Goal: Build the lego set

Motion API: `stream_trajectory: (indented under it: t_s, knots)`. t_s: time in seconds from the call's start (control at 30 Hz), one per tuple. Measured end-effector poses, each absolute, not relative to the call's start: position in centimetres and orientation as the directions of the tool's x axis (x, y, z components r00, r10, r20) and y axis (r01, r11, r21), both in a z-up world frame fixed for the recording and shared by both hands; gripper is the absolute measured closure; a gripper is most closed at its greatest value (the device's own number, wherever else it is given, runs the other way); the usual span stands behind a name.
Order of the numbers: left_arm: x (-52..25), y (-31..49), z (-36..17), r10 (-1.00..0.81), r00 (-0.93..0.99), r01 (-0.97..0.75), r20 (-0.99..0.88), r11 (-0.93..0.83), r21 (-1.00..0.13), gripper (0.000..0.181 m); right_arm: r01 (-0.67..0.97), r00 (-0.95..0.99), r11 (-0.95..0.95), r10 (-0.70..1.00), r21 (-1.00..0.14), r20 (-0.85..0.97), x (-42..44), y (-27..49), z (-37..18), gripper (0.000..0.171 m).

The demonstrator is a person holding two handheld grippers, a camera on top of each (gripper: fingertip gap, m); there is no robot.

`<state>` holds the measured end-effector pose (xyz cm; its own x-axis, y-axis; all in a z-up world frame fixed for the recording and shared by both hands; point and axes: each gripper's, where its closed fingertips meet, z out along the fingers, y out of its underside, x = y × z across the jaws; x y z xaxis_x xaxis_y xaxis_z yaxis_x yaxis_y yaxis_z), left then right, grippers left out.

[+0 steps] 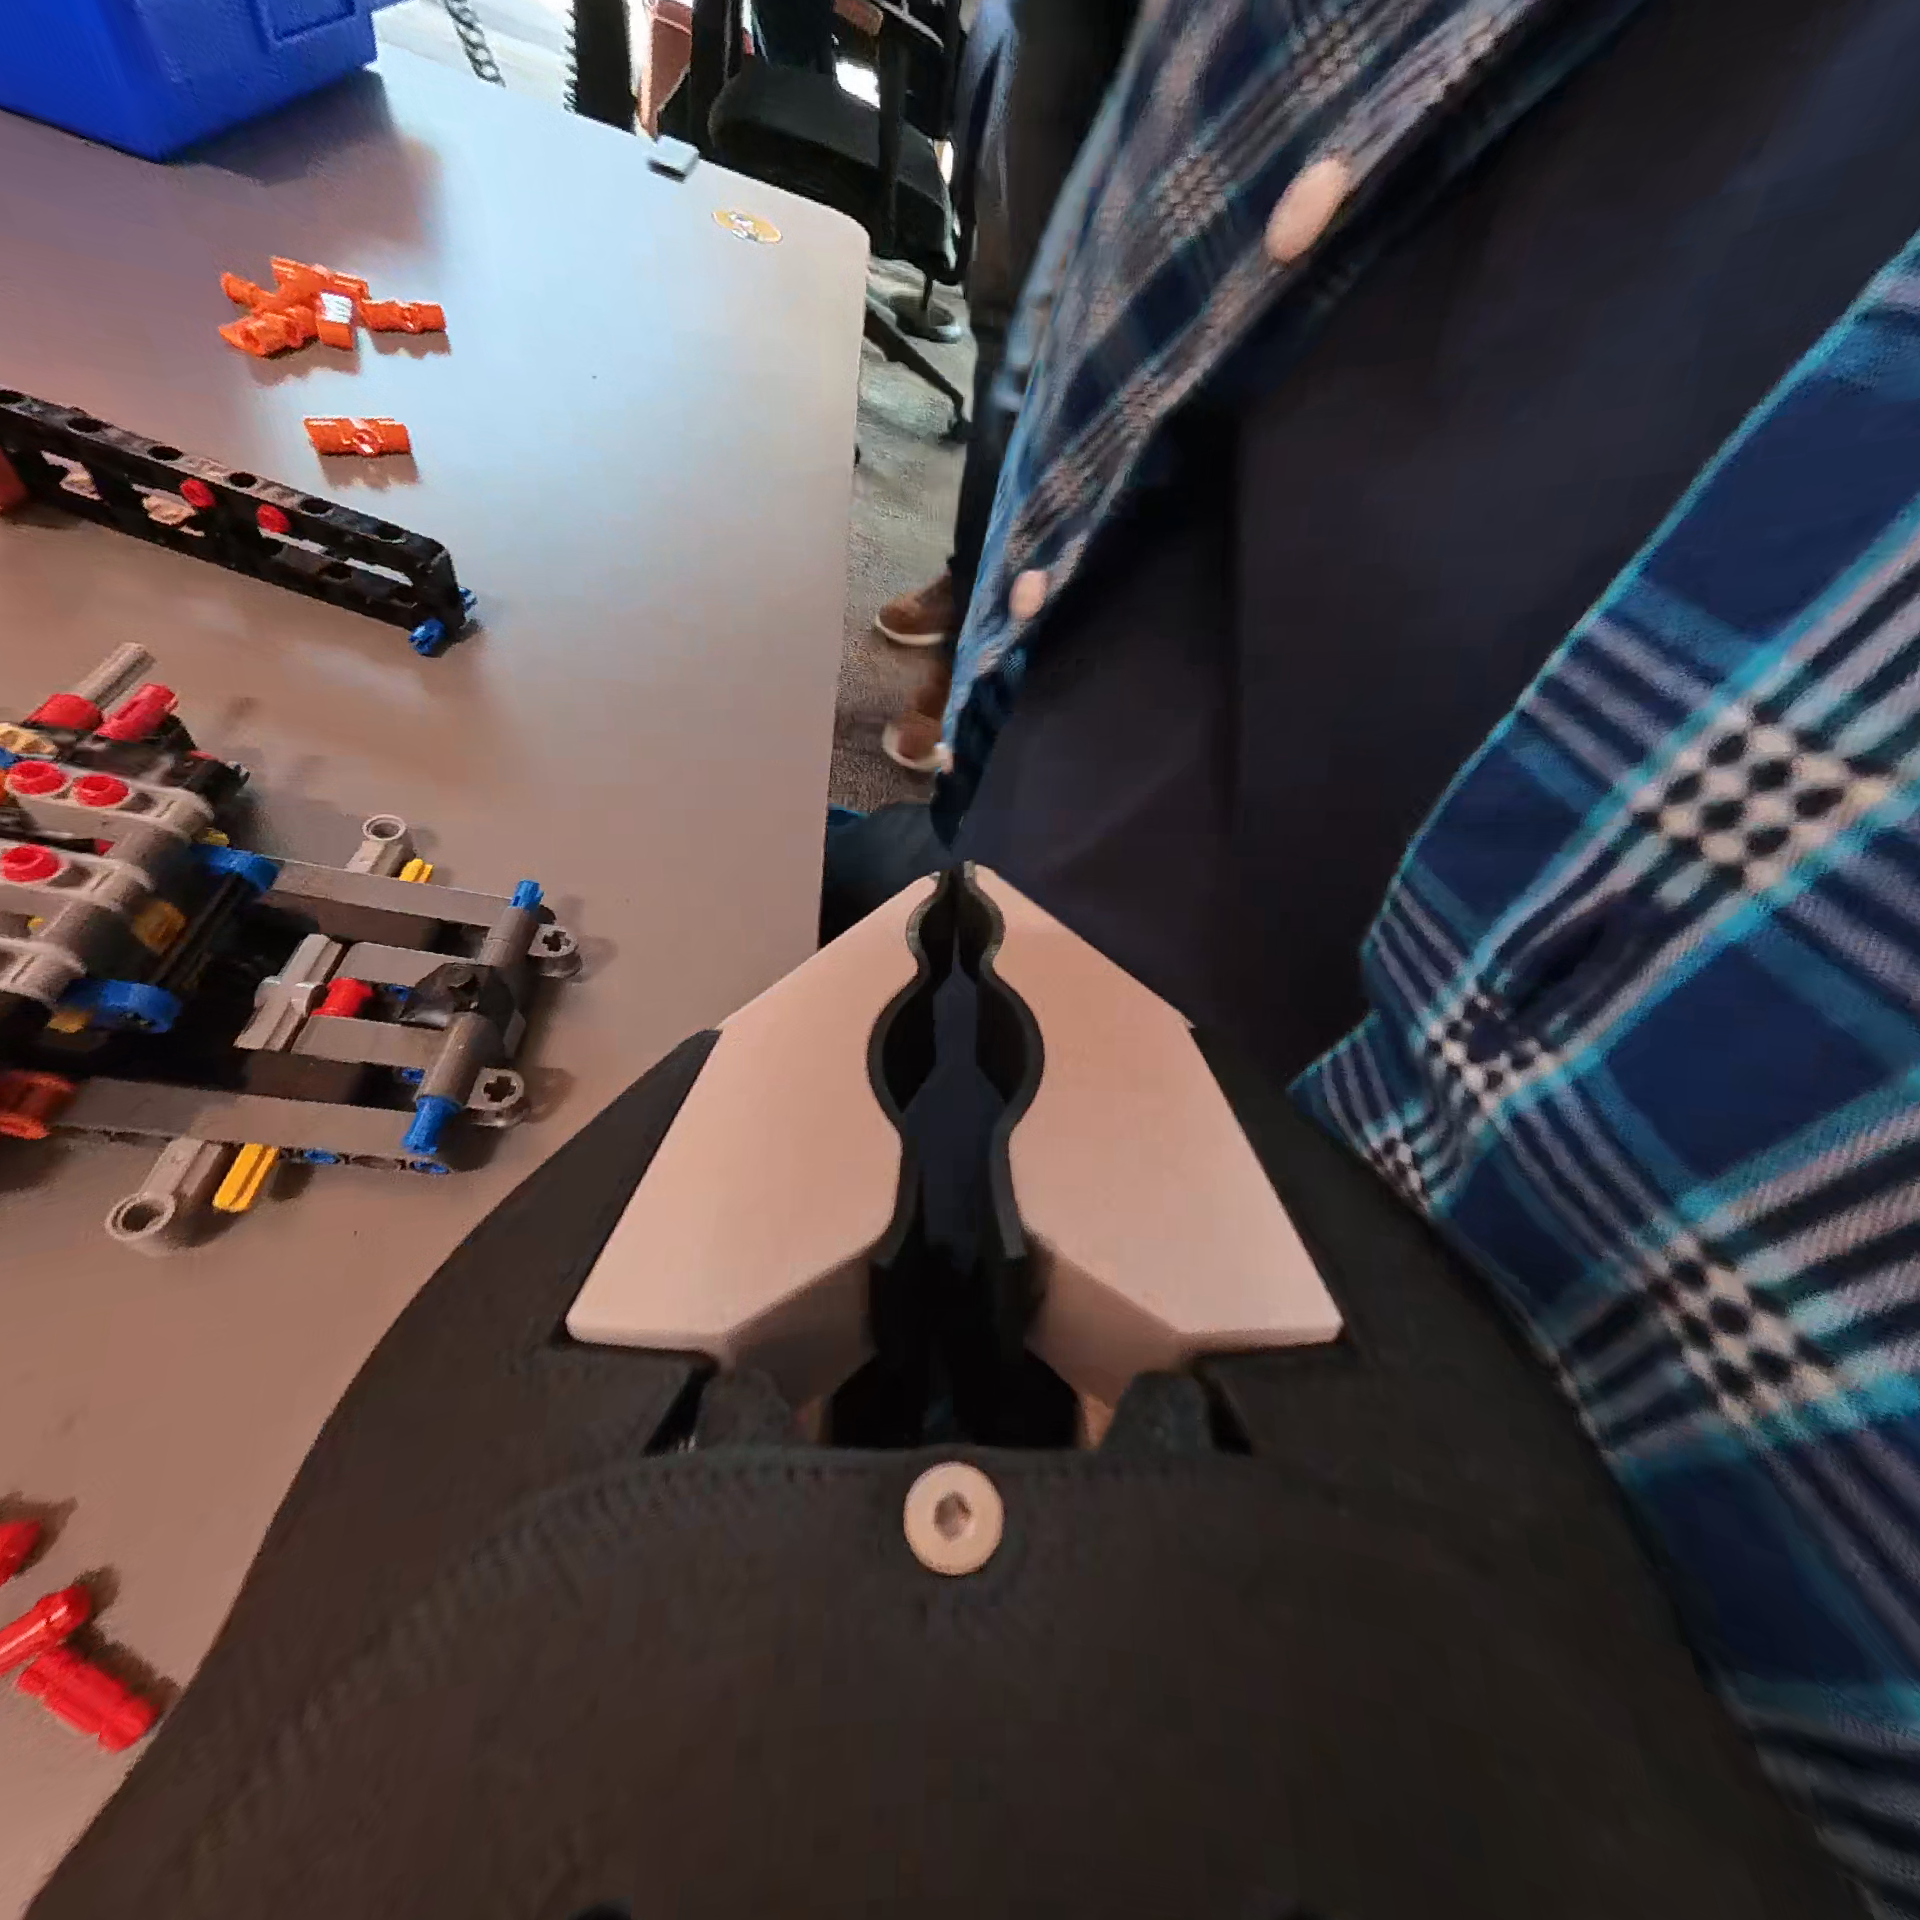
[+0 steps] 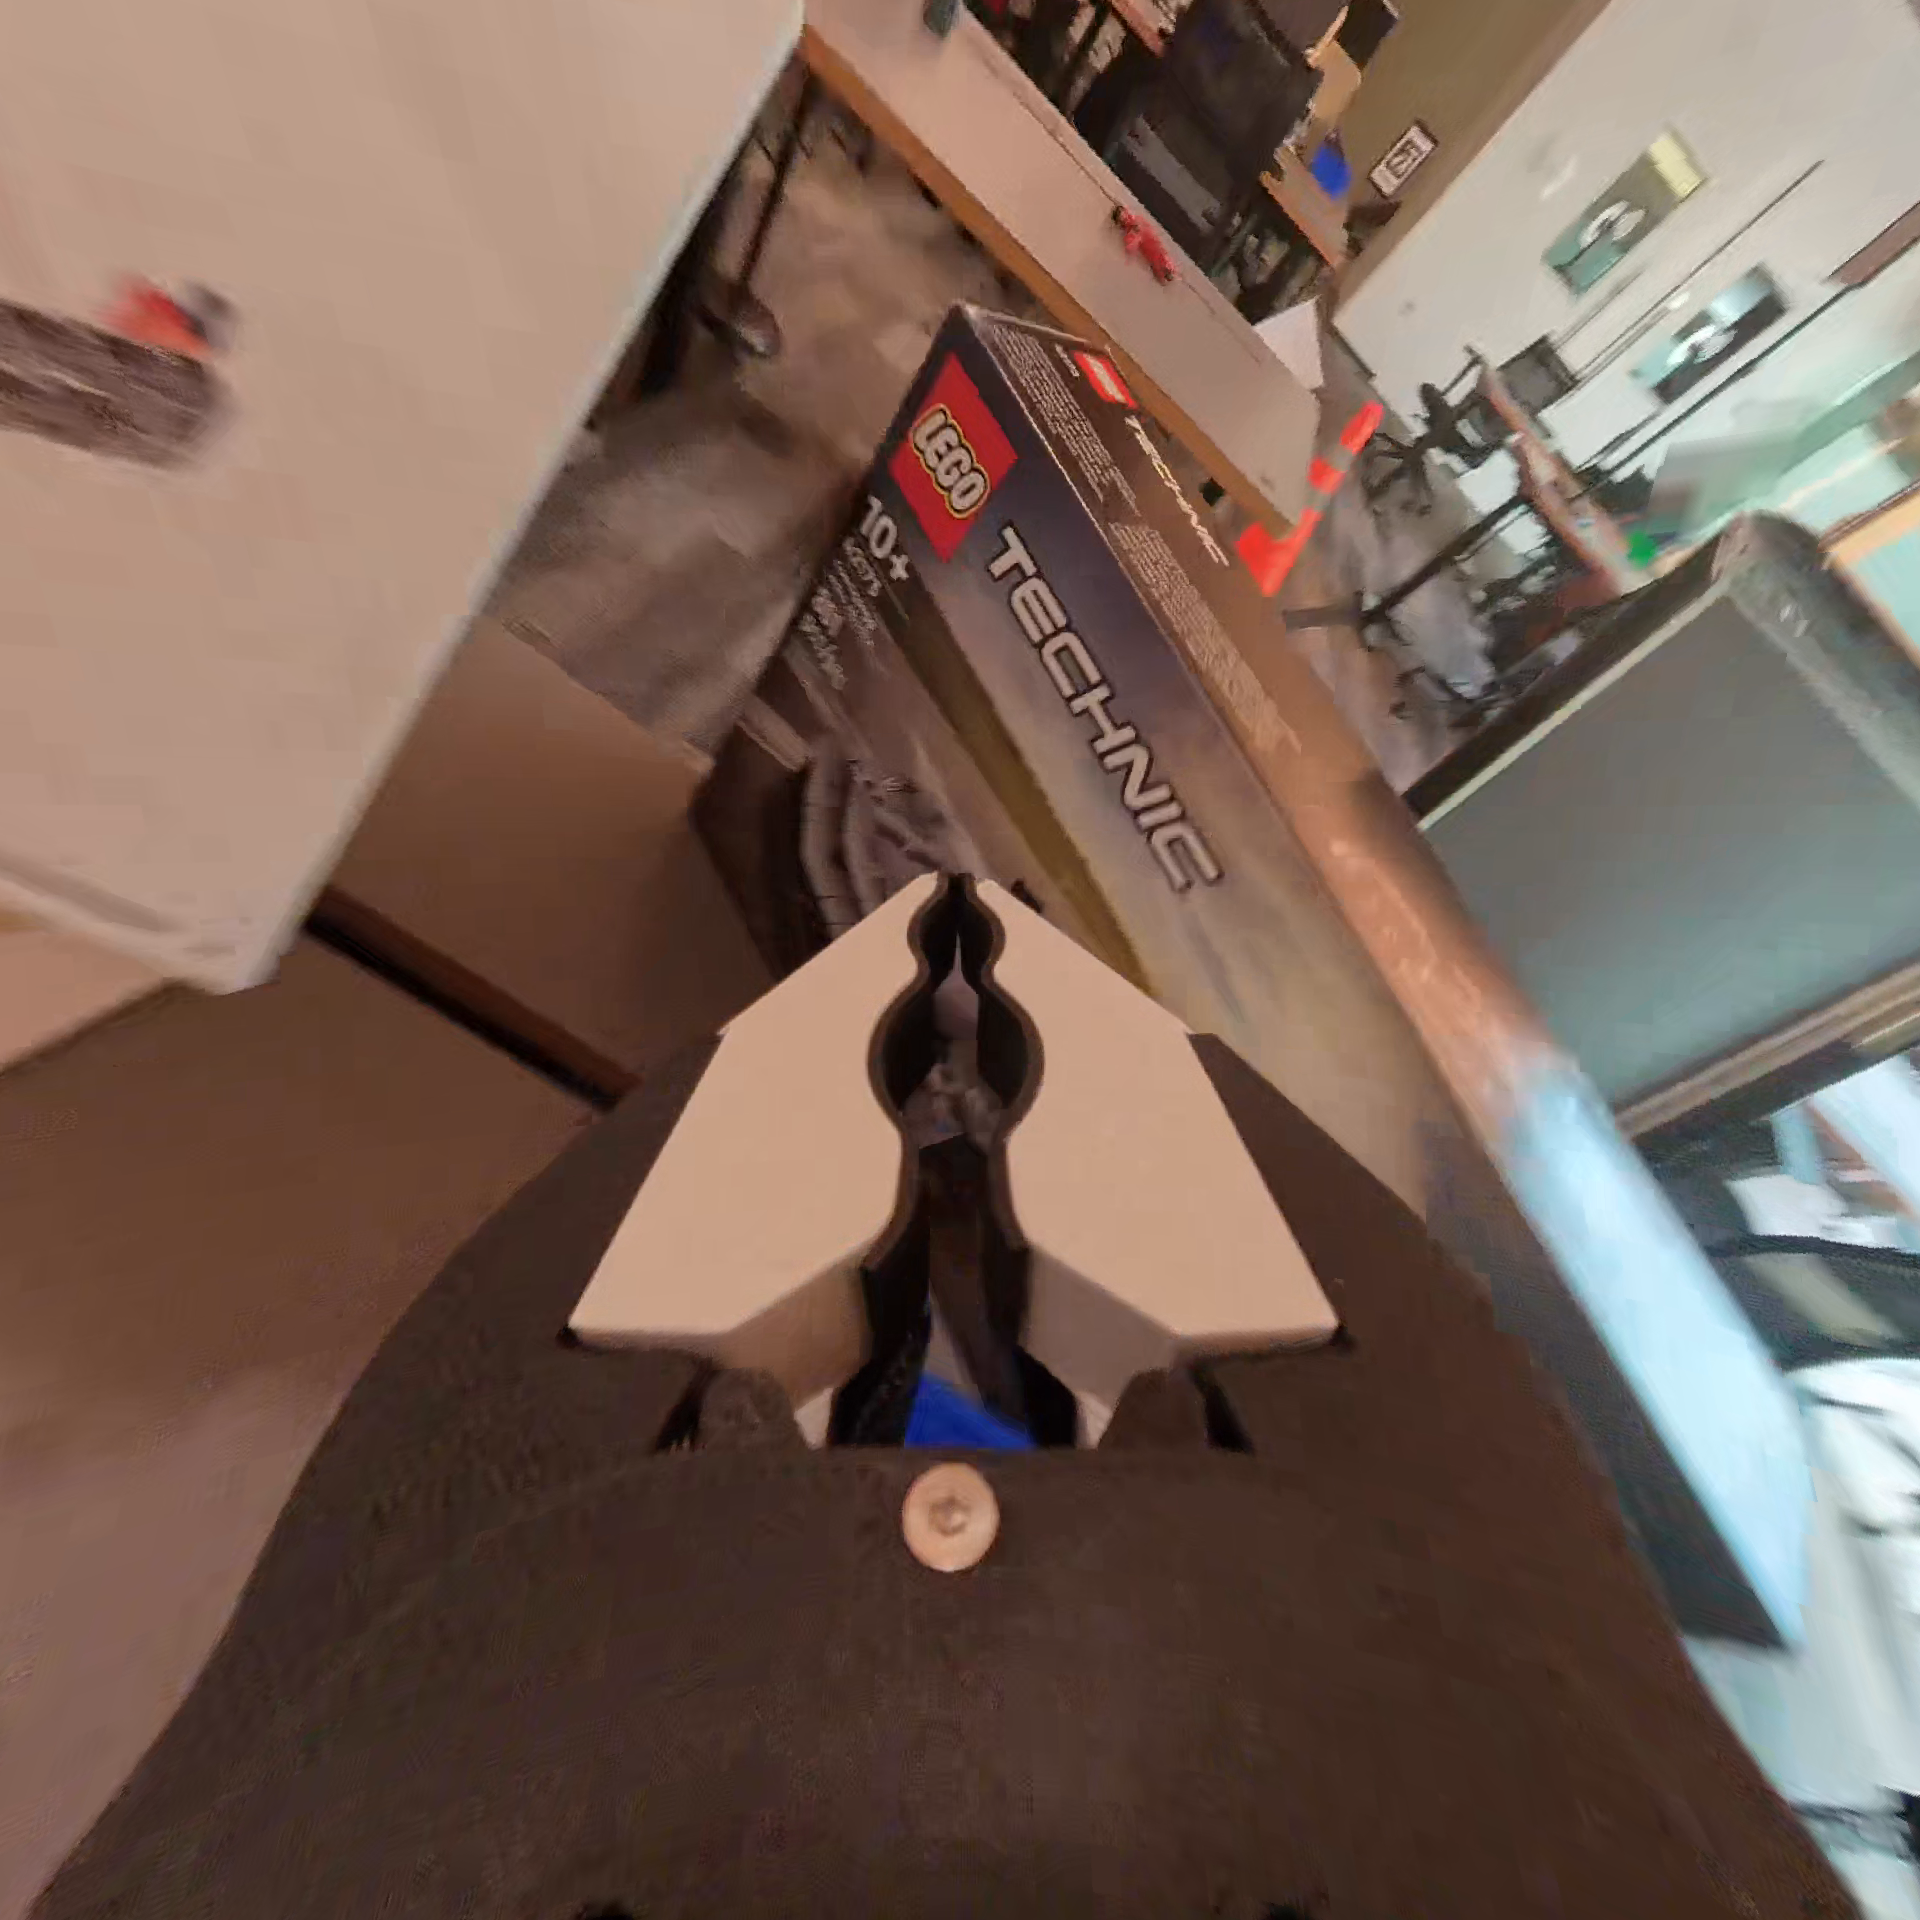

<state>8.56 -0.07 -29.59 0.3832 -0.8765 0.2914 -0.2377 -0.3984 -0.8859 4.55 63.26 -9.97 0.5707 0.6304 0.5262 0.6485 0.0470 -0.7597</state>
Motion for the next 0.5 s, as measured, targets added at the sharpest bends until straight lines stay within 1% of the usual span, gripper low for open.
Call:
stream_trajectory:
  t_s: [0.03,0.1,0.2,0.3,0.4,0.47,0.5]
  knots:
    - [8.4,0.1,-29.4,-0.871,0.384,-0.220,0.306,-0.408,-0.886,0.181,0.695,0.543,0.067,0.603,-0.715,0.584,3.9,64.7,-10.5,0.171]
    - [8.2,0.4,-28.9,-0.863,0.386,-0.178,0.326,-0.417,-0.891,0.181,0.759,0.496,0.093,0.558,-0.645,0.665,2.5,67.0,-11.4,0.171]
    - [8.0,0.5,-28.8,-0.857,0.392,-0.163,0.334,-0.422,-0.892,0.181,0.797,0.445,0.130,0.535,-0.590,0.719,1.0,69.0,-12.1,0.171]
    - [7.8,0.7,-28.6,-0.850,0.398,-0.144,0.345,-0.429,-0.892,0.181,0.804,0.466,0.093,0.517,-0.588,0.718,1.8,70.4,-12.4,0.171]
    - [7.7,0.8,-28.5,-0.849,0.398,-0.135,0.348,-0.430,-0.893,0.181,0.837,0.469,0.007,0.508,-0.547,0.723,4.8,70.8,-13.4,0.171]
    - [7.8,0.7,-28.6,-0.852,0.396,-0.143,0.341,-0.425,-0.894,0.181,0.843,0.447,0.040,0.501,-0.536,0.741,5.1,70.3,-13.0,0.171]
    - [7.8,0.7,-28.6,-0.854,0.395,-0.147,0.339,-0.423,-0.894,0.181,0.833,0.461,0.039,0.503,-0.552,0.731,5.0,69.9,-12.6,0.171]
